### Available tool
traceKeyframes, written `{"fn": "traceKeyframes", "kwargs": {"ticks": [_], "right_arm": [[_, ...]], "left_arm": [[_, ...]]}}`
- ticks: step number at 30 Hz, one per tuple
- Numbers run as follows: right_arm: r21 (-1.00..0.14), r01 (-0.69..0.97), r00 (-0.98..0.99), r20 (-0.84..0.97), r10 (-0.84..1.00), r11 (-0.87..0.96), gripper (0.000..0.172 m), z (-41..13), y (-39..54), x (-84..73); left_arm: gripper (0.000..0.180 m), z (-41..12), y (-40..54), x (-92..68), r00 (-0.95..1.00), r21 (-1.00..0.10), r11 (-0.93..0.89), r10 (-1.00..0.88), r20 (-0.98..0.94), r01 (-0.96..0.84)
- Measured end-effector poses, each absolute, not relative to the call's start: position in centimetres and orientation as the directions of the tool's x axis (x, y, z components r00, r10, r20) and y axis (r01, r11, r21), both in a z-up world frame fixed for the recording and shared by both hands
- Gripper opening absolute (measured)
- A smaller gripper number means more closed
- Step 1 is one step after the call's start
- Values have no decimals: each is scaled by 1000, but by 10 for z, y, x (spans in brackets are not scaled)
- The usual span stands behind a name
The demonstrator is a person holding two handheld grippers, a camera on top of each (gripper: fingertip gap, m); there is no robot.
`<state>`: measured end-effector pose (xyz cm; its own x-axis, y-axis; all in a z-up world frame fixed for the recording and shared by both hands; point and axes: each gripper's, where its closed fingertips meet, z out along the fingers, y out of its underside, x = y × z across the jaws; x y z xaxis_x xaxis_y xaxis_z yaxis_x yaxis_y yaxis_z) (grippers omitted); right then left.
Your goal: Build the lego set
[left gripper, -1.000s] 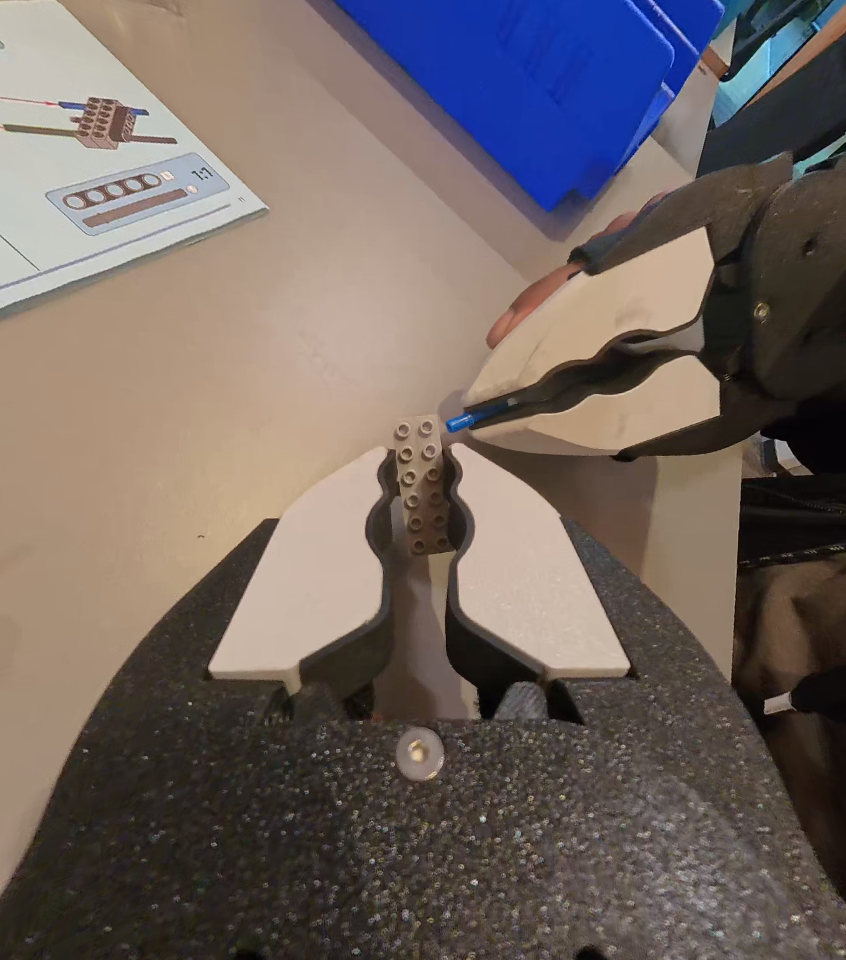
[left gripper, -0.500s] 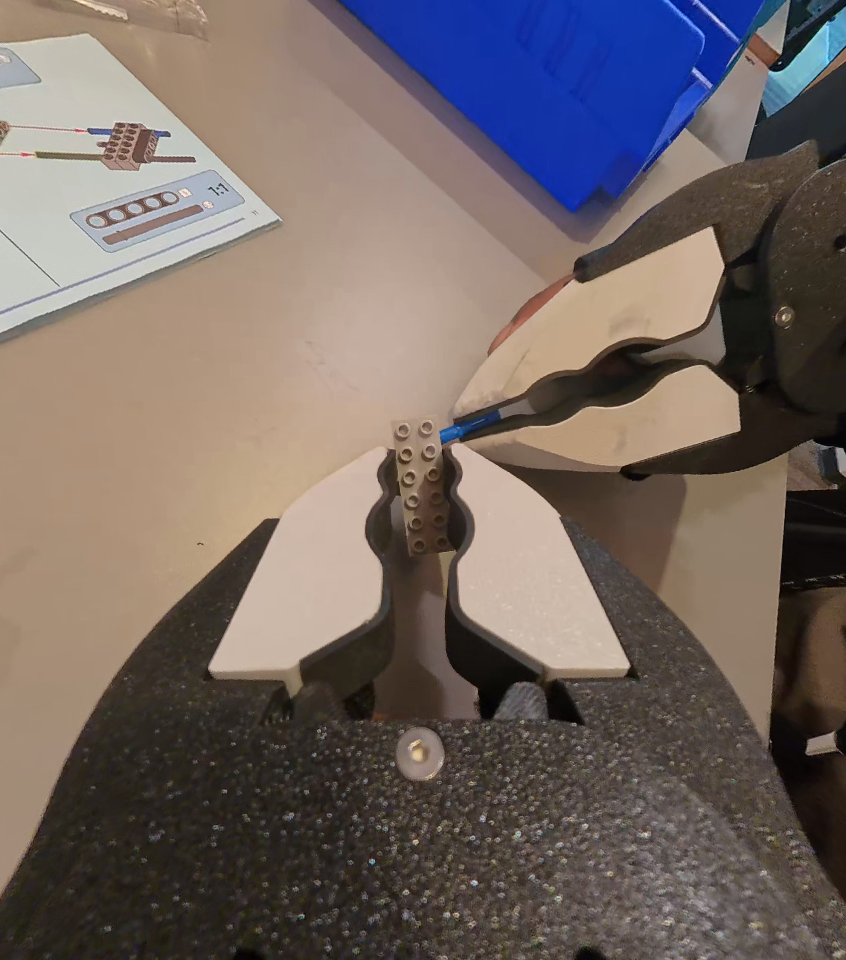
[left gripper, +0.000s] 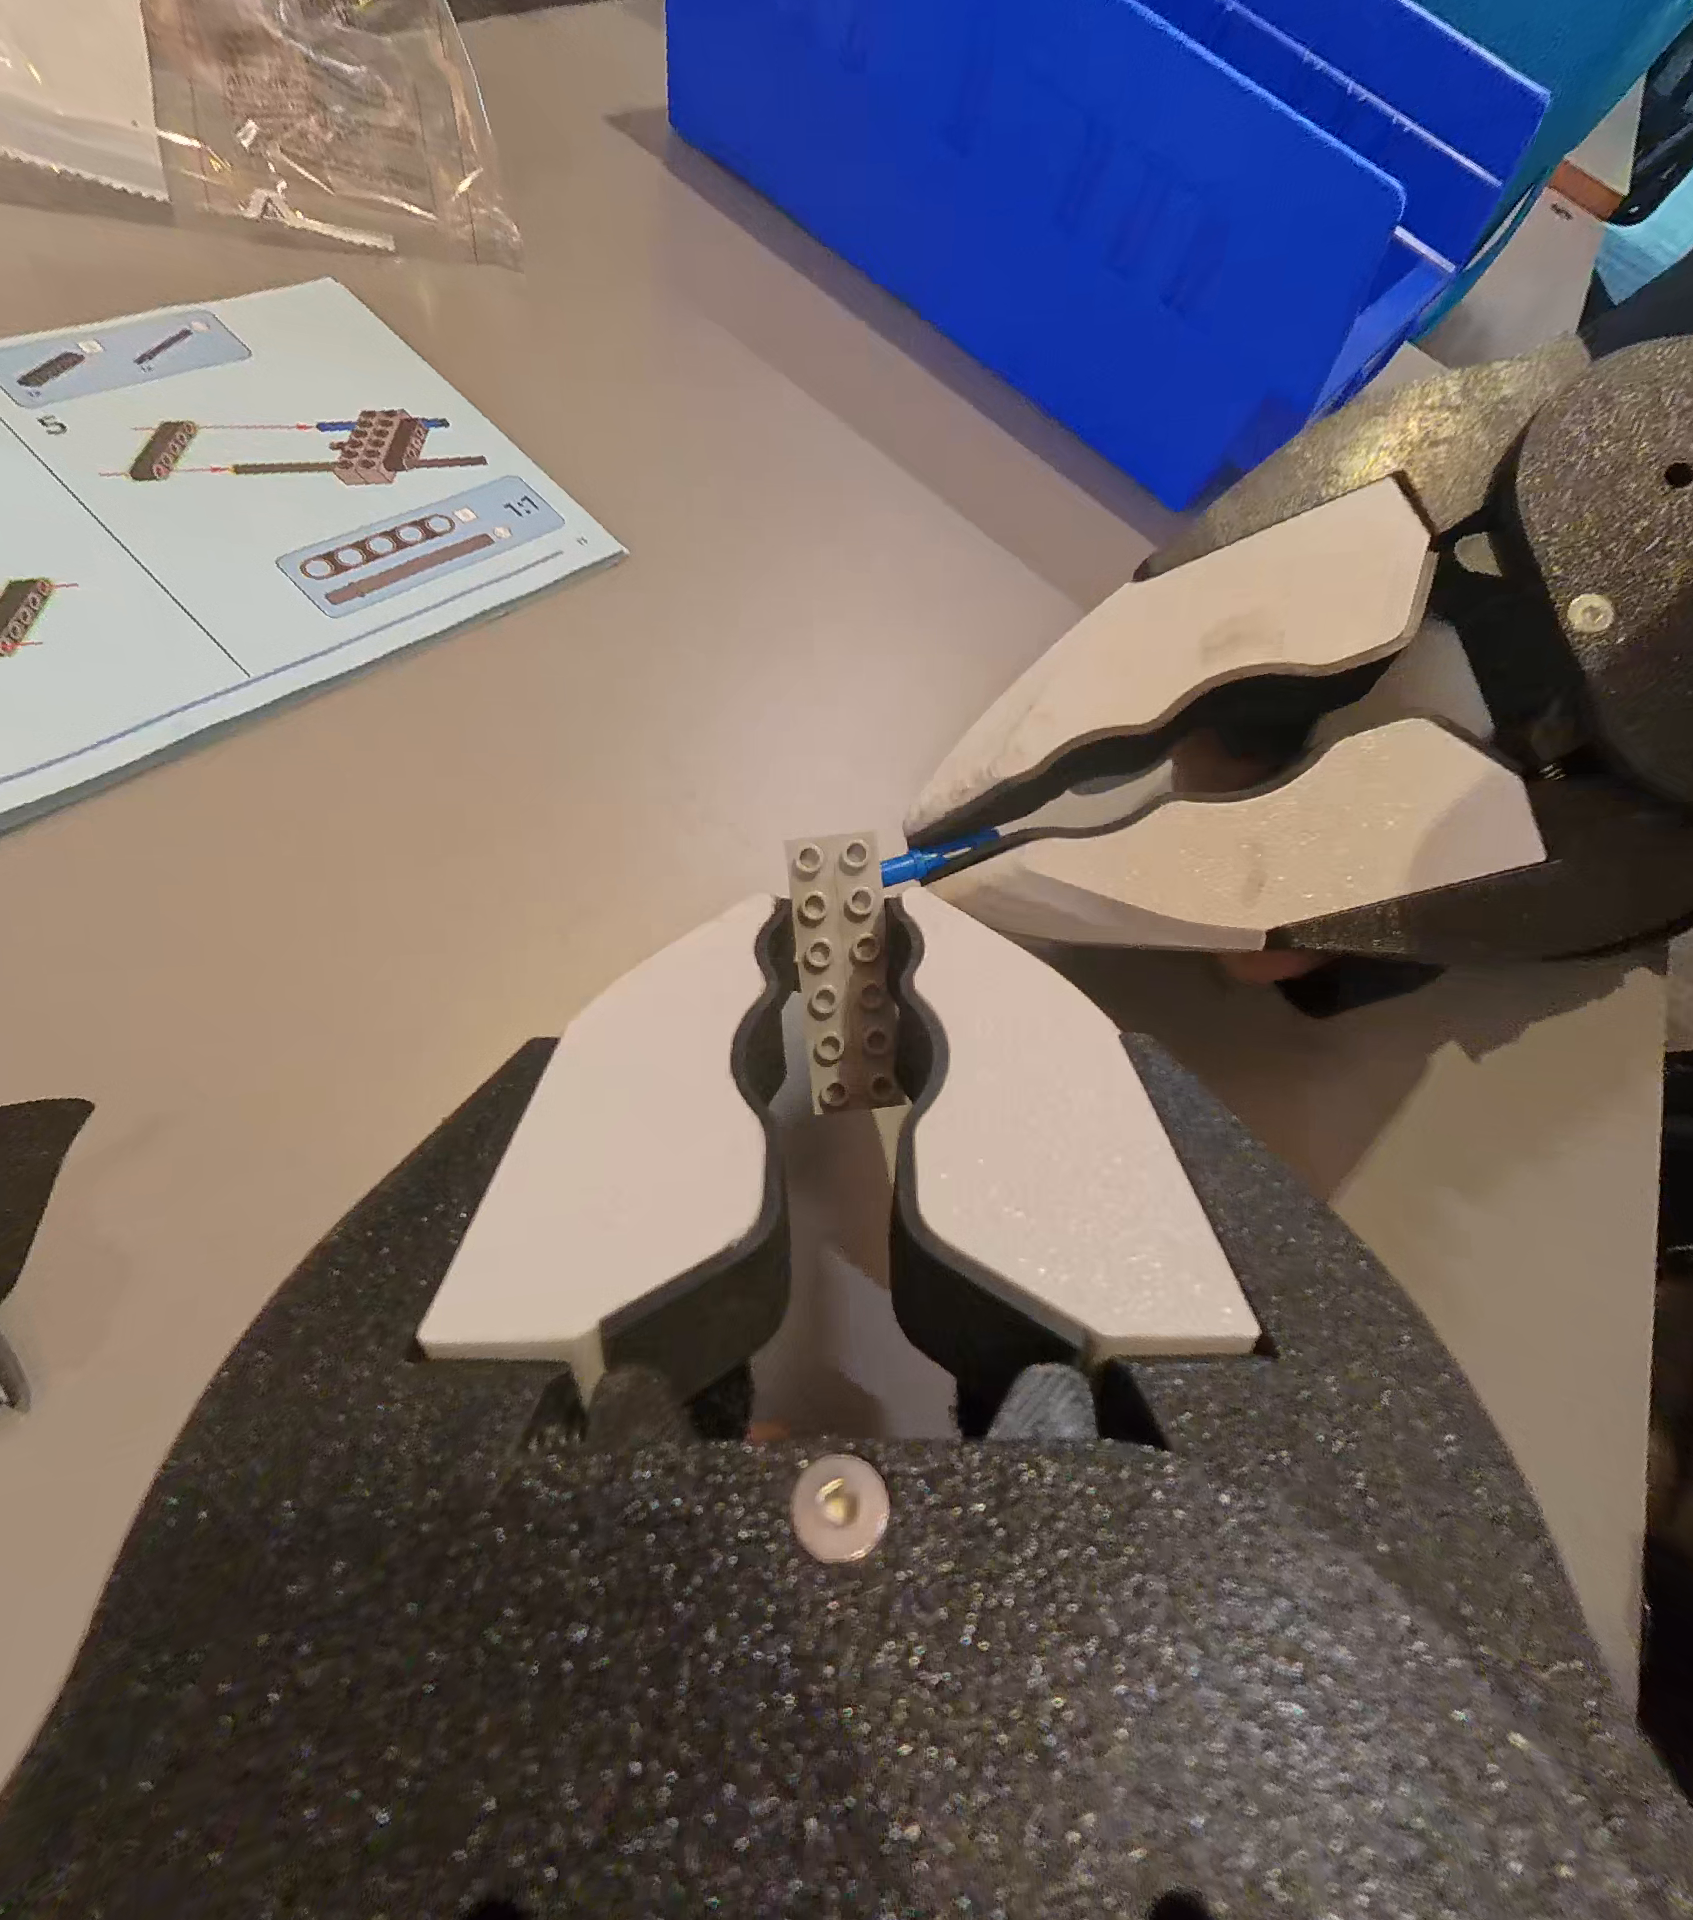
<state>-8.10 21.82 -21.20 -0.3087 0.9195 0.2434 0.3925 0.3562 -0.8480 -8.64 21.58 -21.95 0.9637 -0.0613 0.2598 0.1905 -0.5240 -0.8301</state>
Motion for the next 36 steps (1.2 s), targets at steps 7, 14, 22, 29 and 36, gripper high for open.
{"fn": "traceKeyframes", "kwargs": {"ticks": [7, 14, 22, 29, 36], "right_arm": [[-887, 423, -256, 79, 963, 185, 4, -209, 219, -82], [-886, 443, -250, 21, 968, 134, 4, -210, 219, -83], [-816, 410, -277, 313, 908, 406, 4, -216, 220, -83], [-747, 405, -307, 431, 848, 527, 4, -222, 220, -84], [-757, 411, -354, 381, 854, 508, 5, -225, 219, -85]], "left_arm": [[16, -214, 217, -89, 988, -866, -486, -37, 153, 116], [16, -214, 217, -90, 992, -870, -485, -31, 119, 89], [16, -221, 216, -90, 991, -845, -526, -29, 134, 99], [17, -227, 215, -90, 982, -817, -562, -36, 183, 132], [23, -227, 213, -87, 922, -768, -582, -78, 379, 267]]}}
